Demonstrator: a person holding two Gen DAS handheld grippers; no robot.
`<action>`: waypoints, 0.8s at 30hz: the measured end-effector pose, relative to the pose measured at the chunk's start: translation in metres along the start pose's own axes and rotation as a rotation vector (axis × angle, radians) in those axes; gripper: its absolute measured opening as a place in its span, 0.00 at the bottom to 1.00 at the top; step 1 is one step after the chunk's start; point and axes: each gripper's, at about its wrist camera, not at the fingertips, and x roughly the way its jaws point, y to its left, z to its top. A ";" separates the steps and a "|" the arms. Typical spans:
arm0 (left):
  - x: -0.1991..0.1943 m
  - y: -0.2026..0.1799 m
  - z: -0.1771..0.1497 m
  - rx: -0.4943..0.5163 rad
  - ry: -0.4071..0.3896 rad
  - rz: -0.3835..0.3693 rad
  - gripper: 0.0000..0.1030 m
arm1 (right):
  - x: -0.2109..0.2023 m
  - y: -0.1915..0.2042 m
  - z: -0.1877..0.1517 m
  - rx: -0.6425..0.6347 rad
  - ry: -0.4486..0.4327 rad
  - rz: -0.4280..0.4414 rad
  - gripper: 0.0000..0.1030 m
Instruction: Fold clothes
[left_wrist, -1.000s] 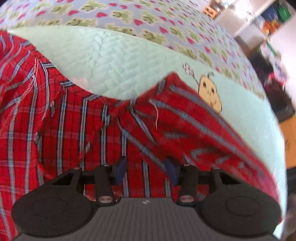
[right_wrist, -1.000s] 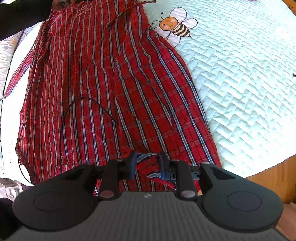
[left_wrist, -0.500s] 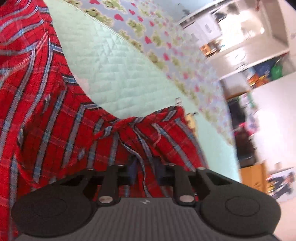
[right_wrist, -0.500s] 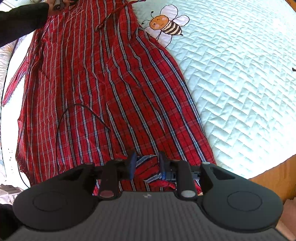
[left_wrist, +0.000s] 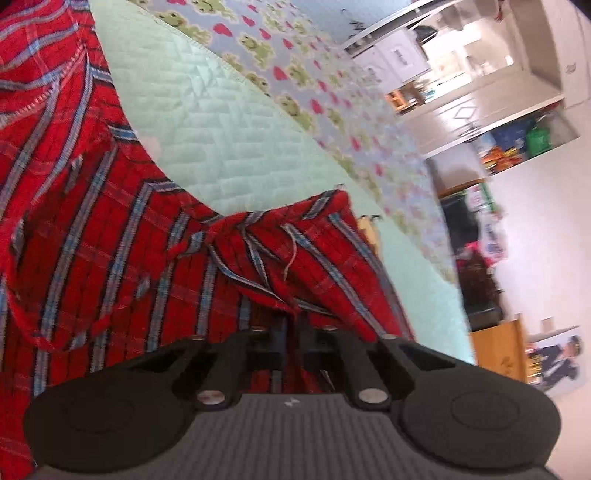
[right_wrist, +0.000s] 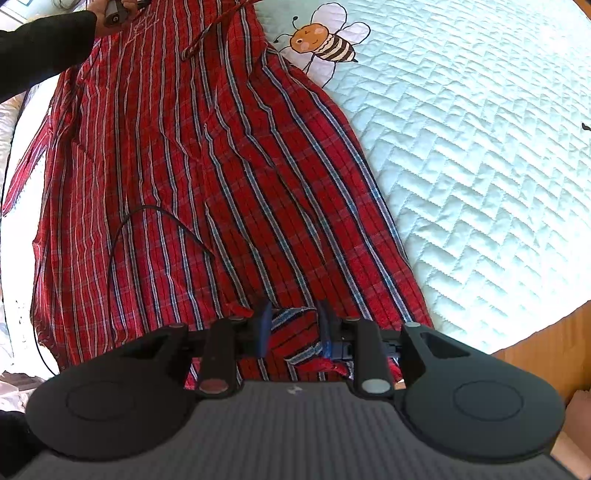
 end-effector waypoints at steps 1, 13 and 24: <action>-0.002 0.000 -0.002 0.022 -0.004 0.015 0.02 | -0.001 0.001 0.000 -0.001 -0.002 0.000 0.28; -0.053 -0.015 0.044 0.270 -0.078 0.157 0.01 | -0.008 0.005 -0.003 -0.004 -0.035 0.003 0.28; -0.054 -0.015 0.028 0.299 -0.005 0.258 0.04 | -0.016 0.017 -0.022 -0.034 -0.064 -0.001 0.28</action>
